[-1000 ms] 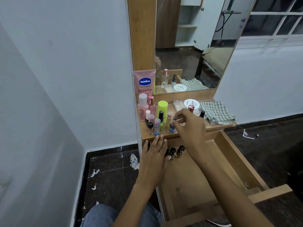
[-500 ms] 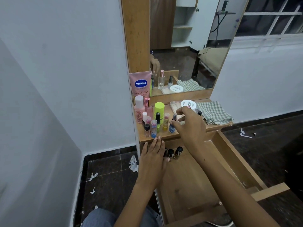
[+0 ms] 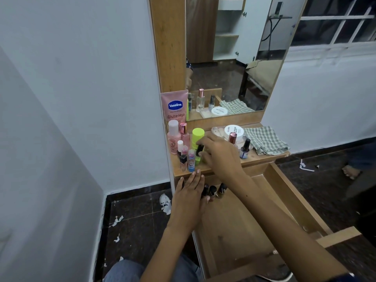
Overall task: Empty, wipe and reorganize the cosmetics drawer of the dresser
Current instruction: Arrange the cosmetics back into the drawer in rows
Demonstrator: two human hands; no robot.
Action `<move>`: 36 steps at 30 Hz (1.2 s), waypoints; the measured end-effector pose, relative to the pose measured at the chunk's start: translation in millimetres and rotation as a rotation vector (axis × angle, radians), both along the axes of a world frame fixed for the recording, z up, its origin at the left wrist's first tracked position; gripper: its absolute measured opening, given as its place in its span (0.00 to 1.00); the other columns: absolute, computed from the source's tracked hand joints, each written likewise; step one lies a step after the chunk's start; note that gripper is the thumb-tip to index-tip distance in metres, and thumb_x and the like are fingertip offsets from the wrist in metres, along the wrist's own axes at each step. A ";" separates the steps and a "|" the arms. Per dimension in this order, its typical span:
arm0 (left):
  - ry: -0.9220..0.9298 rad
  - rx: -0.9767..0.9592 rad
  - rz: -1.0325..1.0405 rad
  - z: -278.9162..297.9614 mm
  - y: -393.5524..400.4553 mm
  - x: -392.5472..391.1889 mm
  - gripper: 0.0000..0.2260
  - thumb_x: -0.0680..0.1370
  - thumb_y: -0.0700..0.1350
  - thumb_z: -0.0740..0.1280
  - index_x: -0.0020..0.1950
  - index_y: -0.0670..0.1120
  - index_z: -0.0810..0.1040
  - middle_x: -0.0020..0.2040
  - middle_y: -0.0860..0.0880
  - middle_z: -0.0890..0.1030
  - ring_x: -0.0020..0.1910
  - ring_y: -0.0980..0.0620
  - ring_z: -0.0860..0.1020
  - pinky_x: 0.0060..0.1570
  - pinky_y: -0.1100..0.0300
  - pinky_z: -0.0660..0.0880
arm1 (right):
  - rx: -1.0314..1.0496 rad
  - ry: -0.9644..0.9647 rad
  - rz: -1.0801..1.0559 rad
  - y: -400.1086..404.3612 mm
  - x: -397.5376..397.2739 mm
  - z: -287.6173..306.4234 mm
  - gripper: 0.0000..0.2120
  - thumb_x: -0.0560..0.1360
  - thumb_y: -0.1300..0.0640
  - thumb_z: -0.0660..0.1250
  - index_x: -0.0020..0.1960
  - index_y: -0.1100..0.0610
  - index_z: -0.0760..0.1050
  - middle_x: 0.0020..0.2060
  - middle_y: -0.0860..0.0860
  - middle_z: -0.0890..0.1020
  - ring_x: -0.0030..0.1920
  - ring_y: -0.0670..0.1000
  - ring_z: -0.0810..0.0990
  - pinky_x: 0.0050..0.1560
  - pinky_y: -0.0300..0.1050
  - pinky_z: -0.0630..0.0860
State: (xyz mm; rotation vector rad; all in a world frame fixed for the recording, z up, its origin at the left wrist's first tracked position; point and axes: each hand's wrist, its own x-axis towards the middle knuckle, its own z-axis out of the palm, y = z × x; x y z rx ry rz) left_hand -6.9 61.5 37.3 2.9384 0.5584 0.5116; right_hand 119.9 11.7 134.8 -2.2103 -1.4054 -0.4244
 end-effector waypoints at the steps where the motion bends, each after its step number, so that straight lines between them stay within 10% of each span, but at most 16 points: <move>1: 0.005 -0.025 -0.020 1.4 0.1 -0.9 0.26 0.79 0.52 0.63 0.74 0.43 0.63 0.75 0.46 0.61 0.75 0.51 0.59 0.70 0.52 0.47 | 0.003 0.007 -0.005 -1.6 0.7 0.2 0.12 0.72 0.62 0.70 0.55 0.56 0.79 0.55 0.51 0.80 0.46 0.55 0.81 0.36 0.48 0.75; 13: -0.003 -0.052 -0.051 6.5 2.0 -2.4 0.25 0.80 0.52 0.59 0.75 0.43 0.61 0.76 0.47 0.59 0.76 0.52 0.56 0.70 0.56 0.42 | 0.081 0.169 0.108 -37.9 2.0 1.1 0.08 0.68 0.64 0.74 0.46 0.56 0.83 0.45 0.49 0.81 0.42 0.51 0.80 0.41 0.52 0.78; 18: -0.010 -0.024 -0.007 7.2 0.1 -19.9 0.21 0.76 0.53 0.57 0.63 0.44 0.79 0.64 0.47 0.78 0.65 0.51 0.75 0.65 0.52 0.62 | -0.014 0.246 0.108 -71.9 1.0 11.5 0.09 0.67 0.60 0.75 0.44 0.49 0.83 0.44 0.43 0.80 0.43 0.45 0.79 0.42 0.48 0.78; 24: -0.198 -0.110 0.034 -0.8 -0.4 -46.8 0.18 0.74 0.44 0.70 0.63 0.44 0.78 0.64 0.46 0.77 0.64 0.50 0.75 0.64 0.55 0.64 | -0.283 0.358 0.100 -89.8 -15.6 -22.9 0.08 0.68 0.60 0.74 0.45 0.49 0.84 0.44 0.43 0.82 0.42 0.41 0.77 0.41 0.28 0.69; 36: -0.275 -0.208 0.112 6.1 3.1 -56.2 0.15 0.76 0.42 0.69 0.62 0.45 0.79 0.63 0.47 0.78 0.63 0.49 0.75 0.62 0.53 0.69 | -0.426 0.381 0.131 -64.6 -12.9 -78.7 0.10 0.72 0.62 0.70 0.51 0.53 0.83 0.51 0.46 0.79 0.52 0.45 0.77 0.45 0.25 0.61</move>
